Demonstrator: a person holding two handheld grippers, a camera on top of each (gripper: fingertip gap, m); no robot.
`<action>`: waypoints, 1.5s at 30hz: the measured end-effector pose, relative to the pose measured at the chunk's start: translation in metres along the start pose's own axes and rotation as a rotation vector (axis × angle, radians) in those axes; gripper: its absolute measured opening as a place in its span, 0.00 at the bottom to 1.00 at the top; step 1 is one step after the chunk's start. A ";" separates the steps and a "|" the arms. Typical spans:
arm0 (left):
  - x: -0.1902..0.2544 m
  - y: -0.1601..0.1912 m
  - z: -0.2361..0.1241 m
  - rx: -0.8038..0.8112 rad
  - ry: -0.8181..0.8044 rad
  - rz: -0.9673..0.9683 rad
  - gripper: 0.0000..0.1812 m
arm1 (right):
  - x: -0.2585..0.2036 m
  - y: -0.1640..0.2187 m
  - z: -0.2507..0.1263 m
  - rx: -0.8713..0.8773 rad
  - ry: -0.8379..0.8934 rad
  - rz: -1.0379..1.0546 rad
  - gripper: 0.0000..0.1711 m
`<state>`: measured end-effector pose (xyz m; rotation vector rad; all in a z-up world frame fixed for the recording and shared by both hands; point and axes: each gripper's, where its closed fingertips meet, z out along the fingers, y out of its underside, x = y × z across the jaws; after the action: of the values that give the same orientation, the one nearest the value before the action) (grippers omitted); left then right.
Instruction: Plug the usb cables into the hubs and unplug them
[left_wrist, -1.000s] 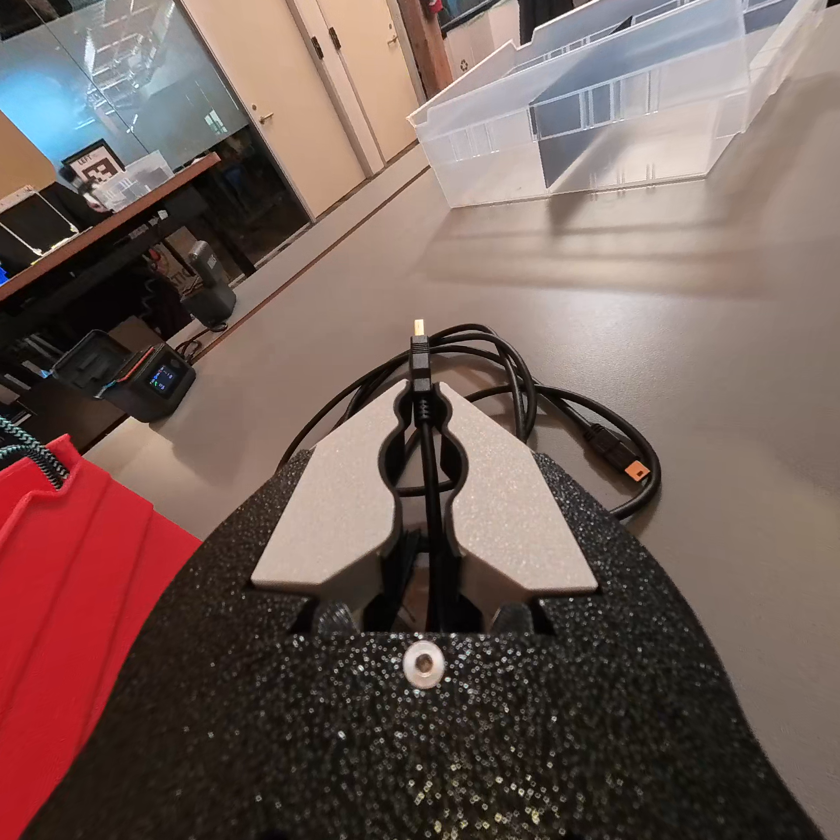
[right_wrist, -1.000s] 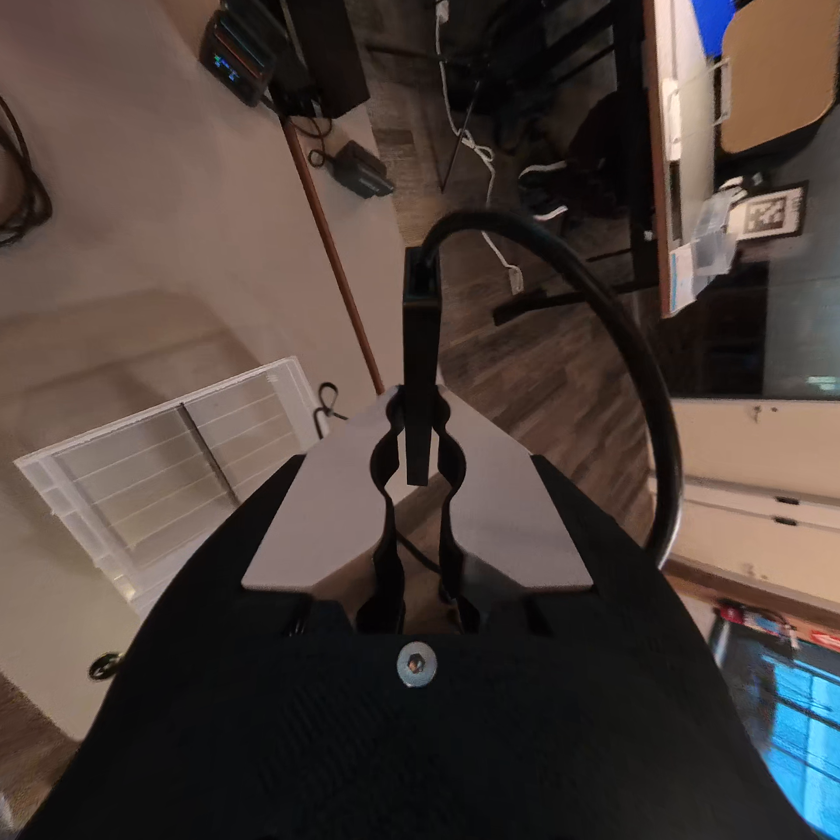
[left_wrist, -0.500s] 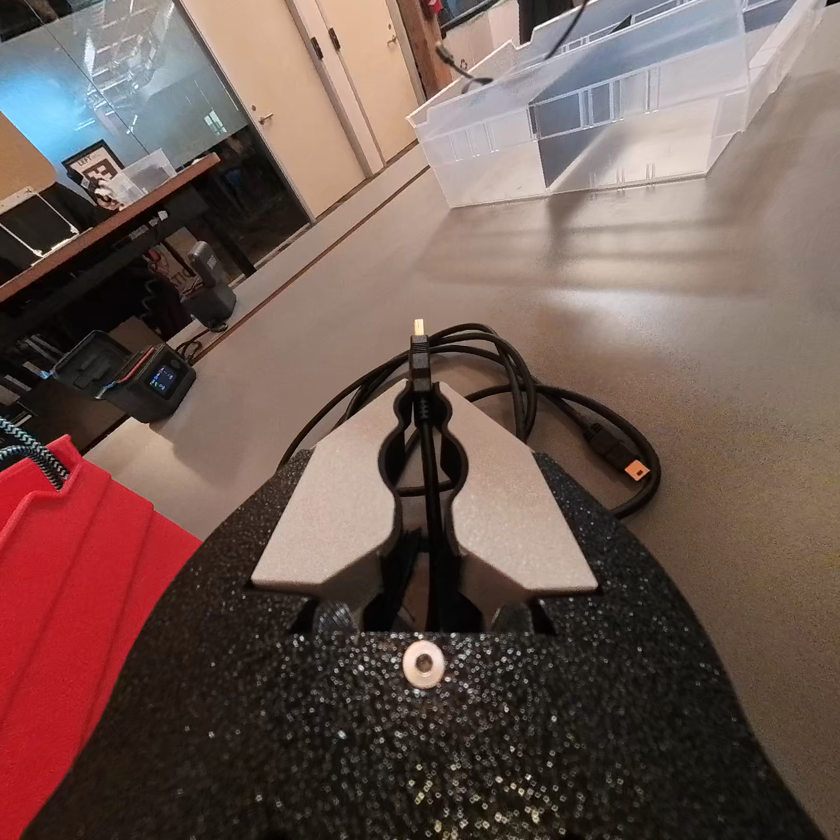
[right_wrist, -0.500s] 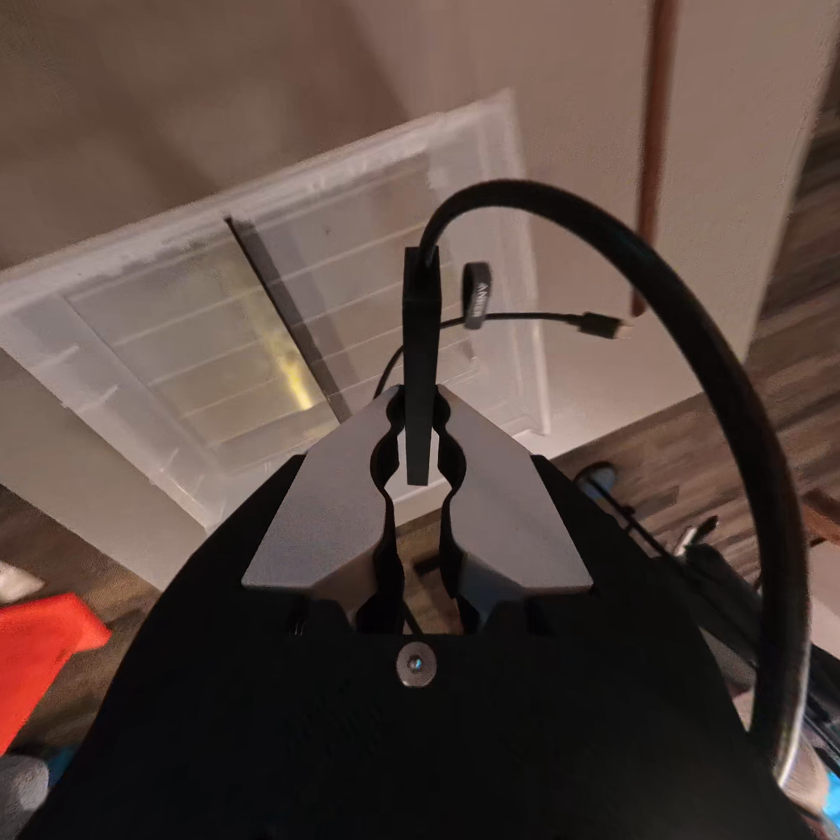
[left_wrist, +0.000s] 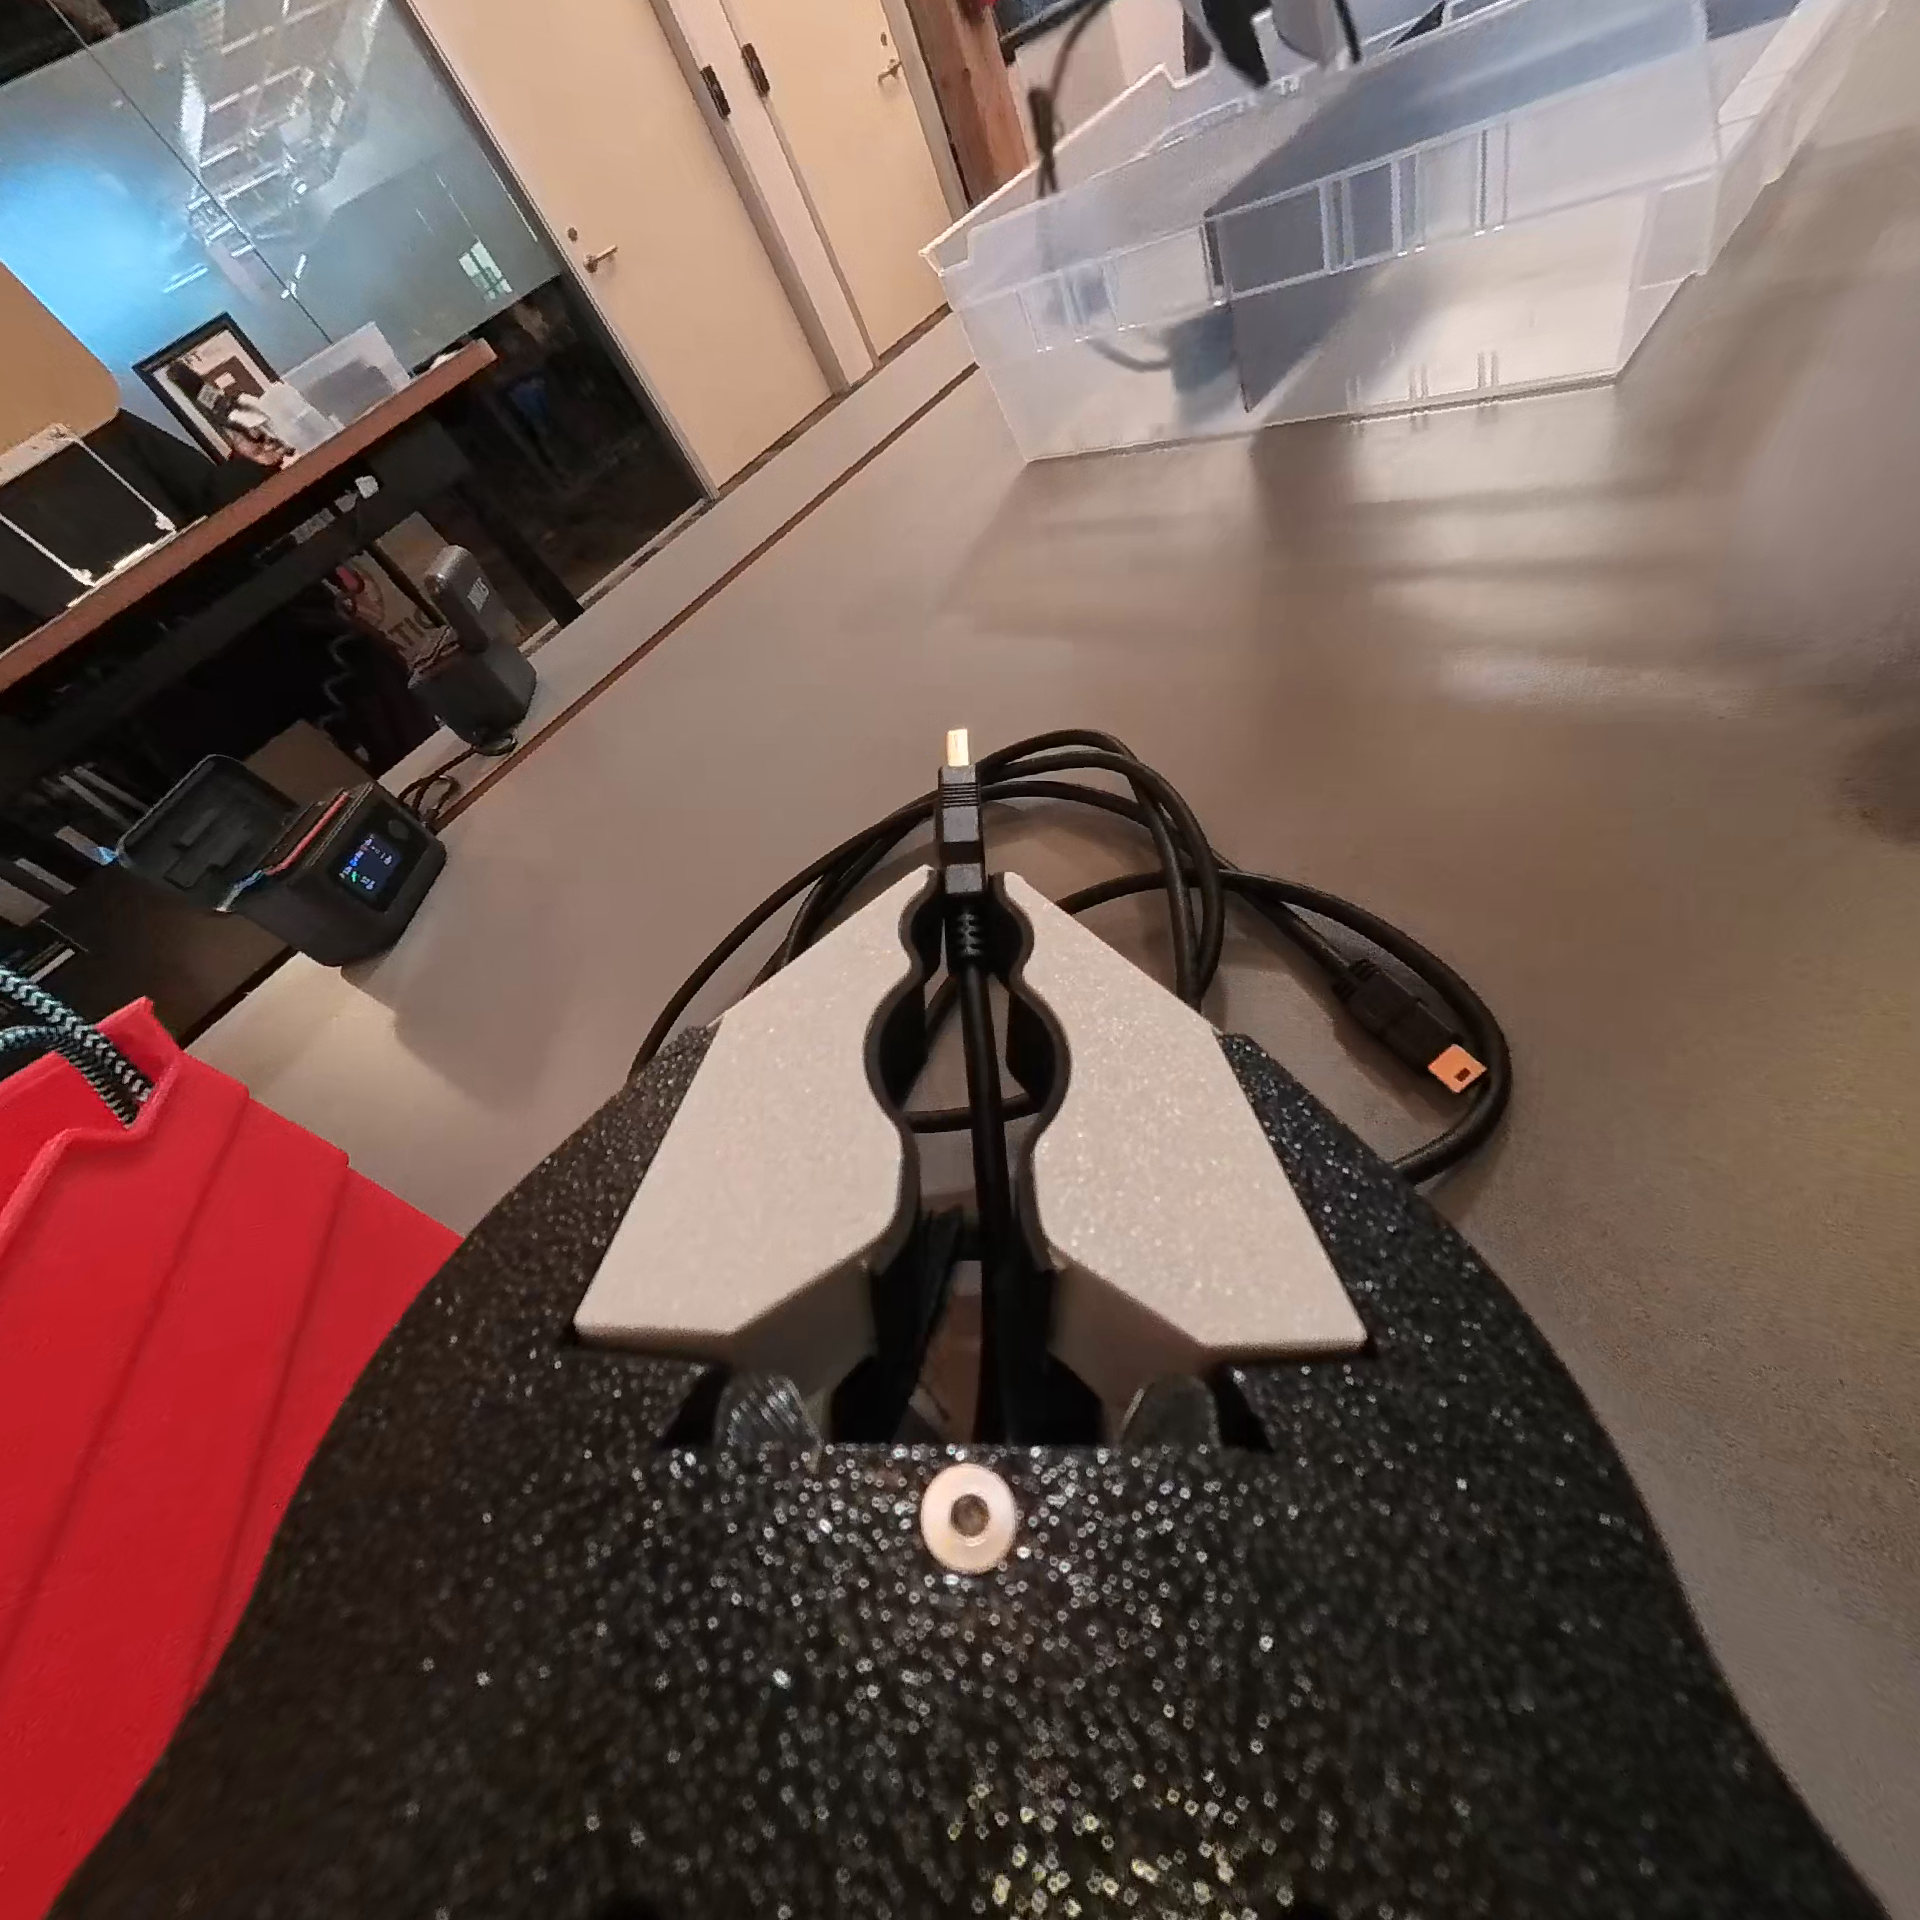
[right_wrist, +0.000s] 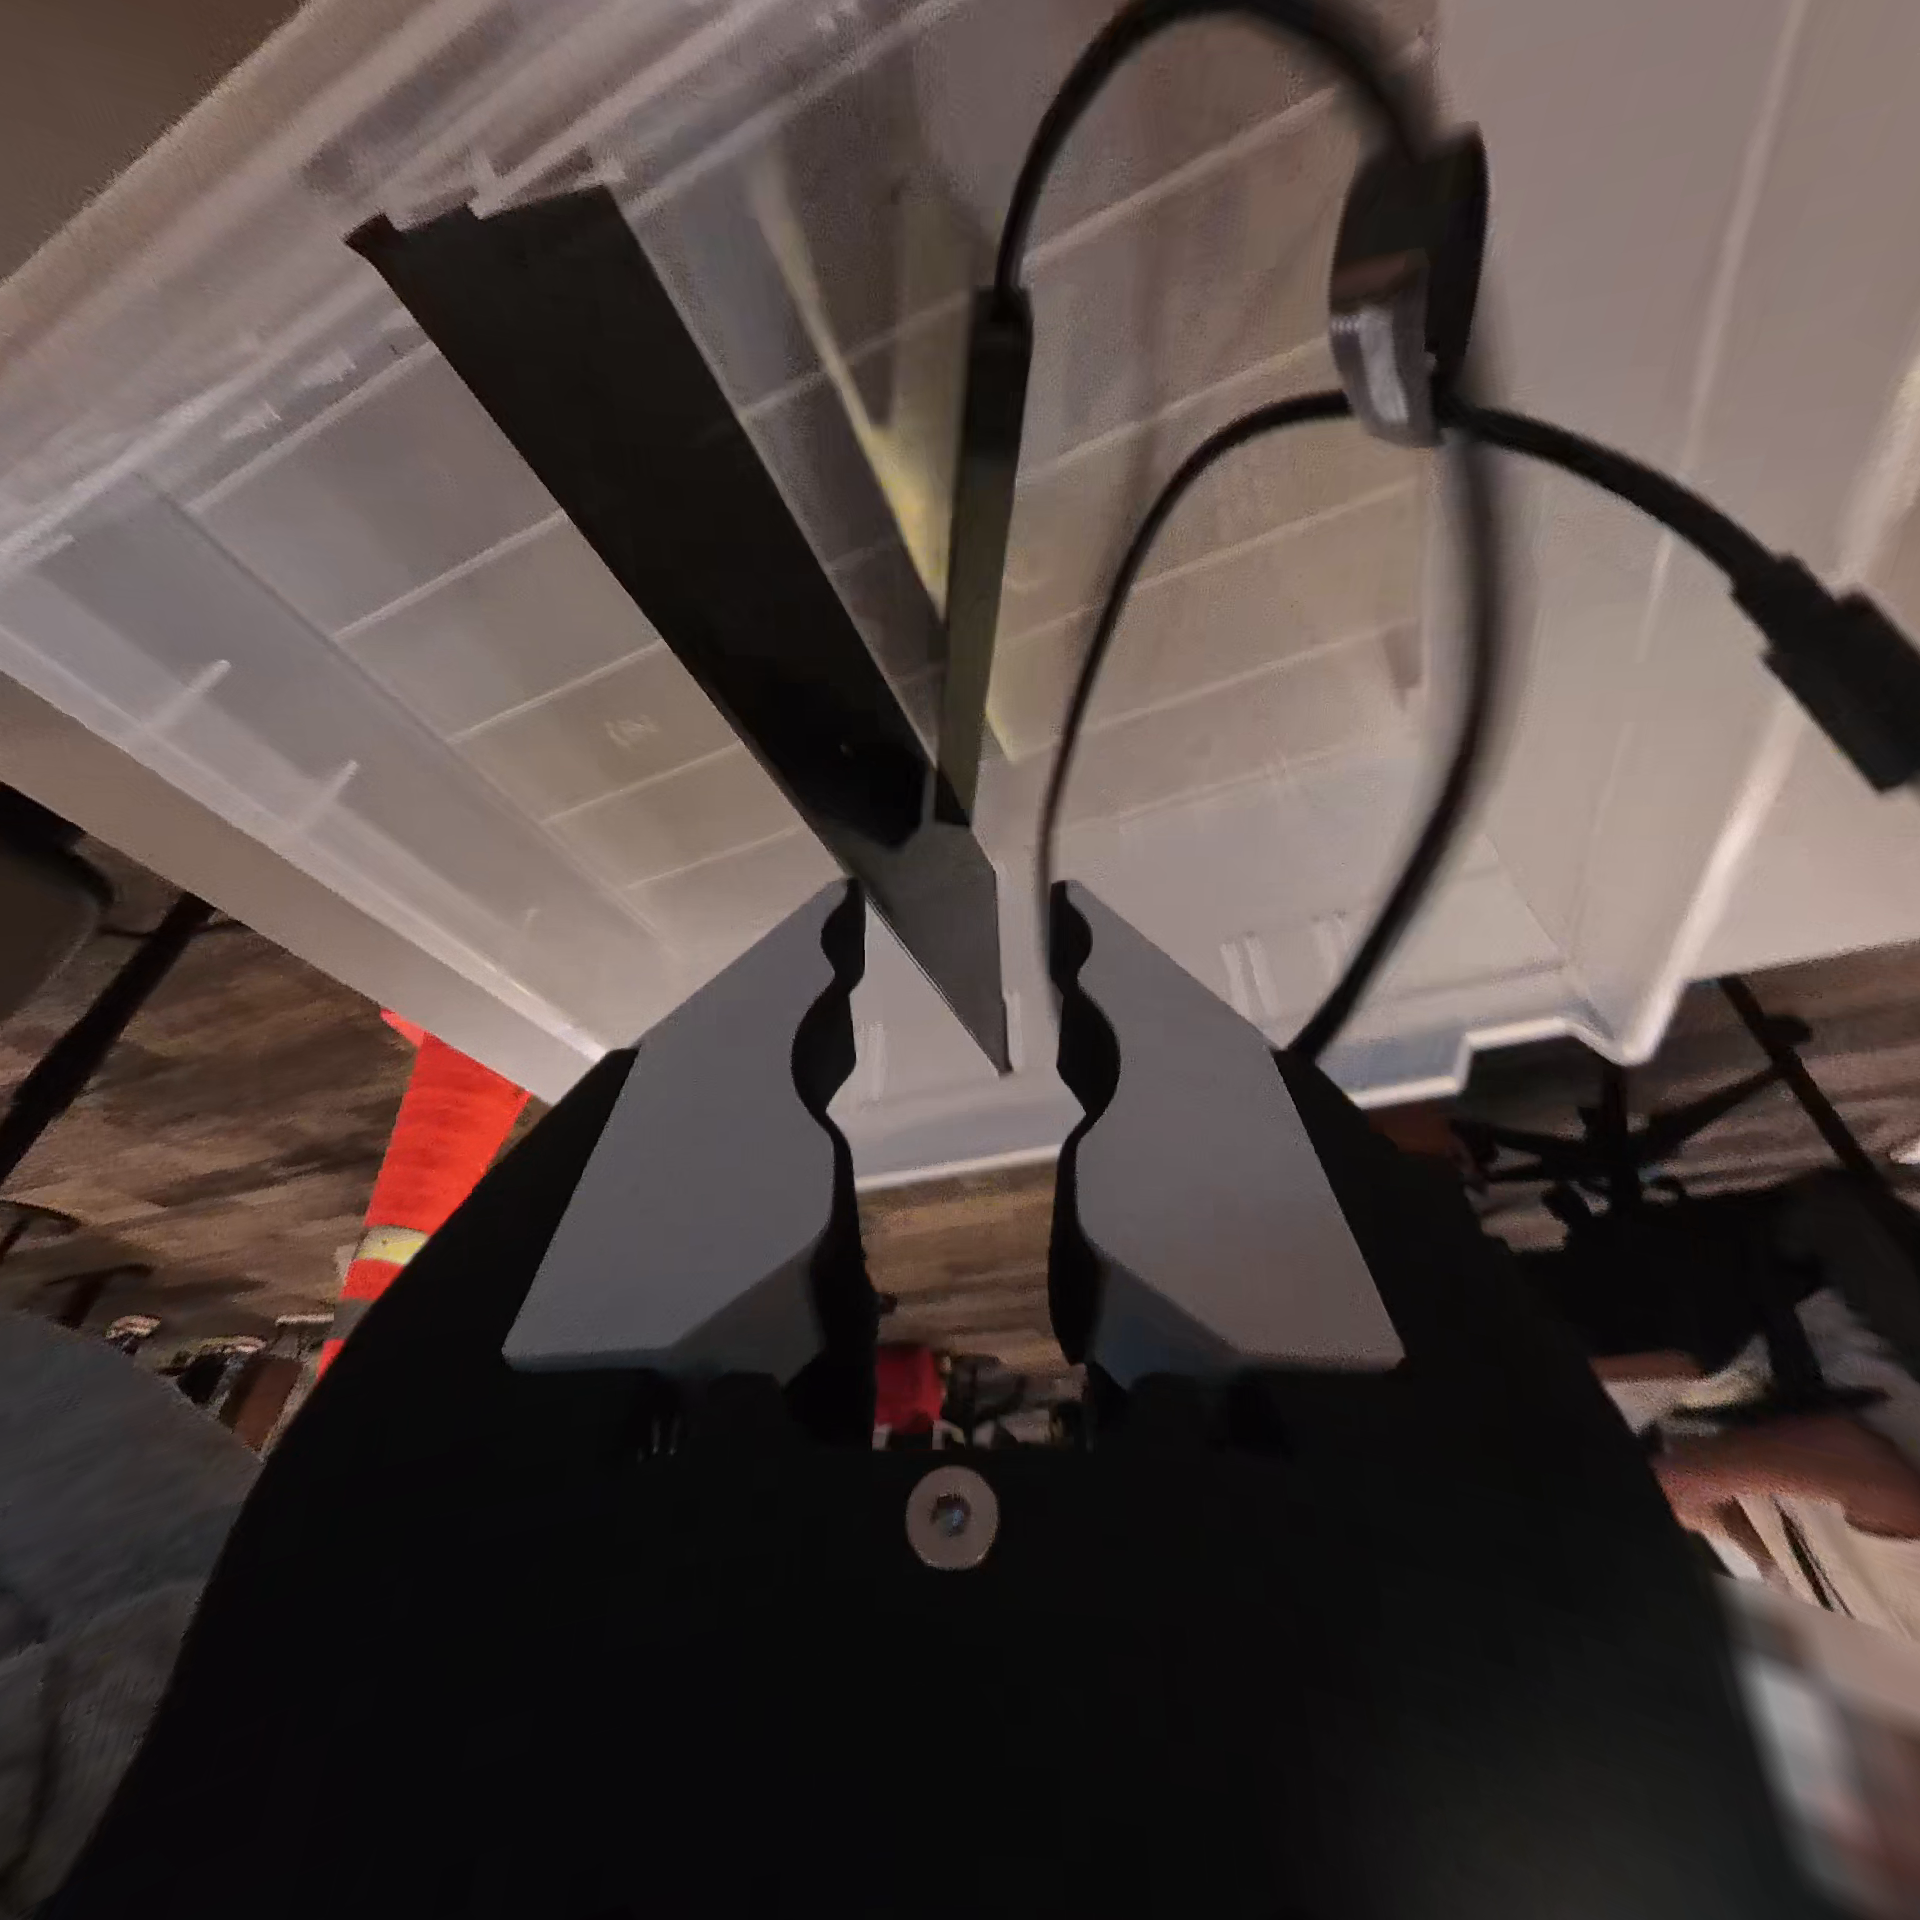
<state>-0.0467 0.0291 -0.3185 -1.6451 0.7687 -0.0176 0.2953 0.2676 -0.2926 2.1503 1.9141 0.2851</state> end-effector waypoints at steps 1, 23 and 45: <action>0.000 0.000 0.000 0.000 0.000 0.001 0.03 | 0.002 0.003 -0.005 -0.016 0.013 0.005 0.20; -0.052 -0.049 -0.059 0.553 0.054 -0.489 0.03 | -0.281 -0.244 -0.159 1.436 0.262 -0.547 0.39; -0.043 -0.058 -0.053 0.570 0.067 -0.459 0.49 | -0.270 -0.236 -0.194 1.778 0.105 -0.353 0.04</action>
<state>-0.0757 0.0046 -0.2367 -1.2403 0.3683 -0.5698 -0.0194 0.0355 -0.1768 2.1707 2.9213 -2.1094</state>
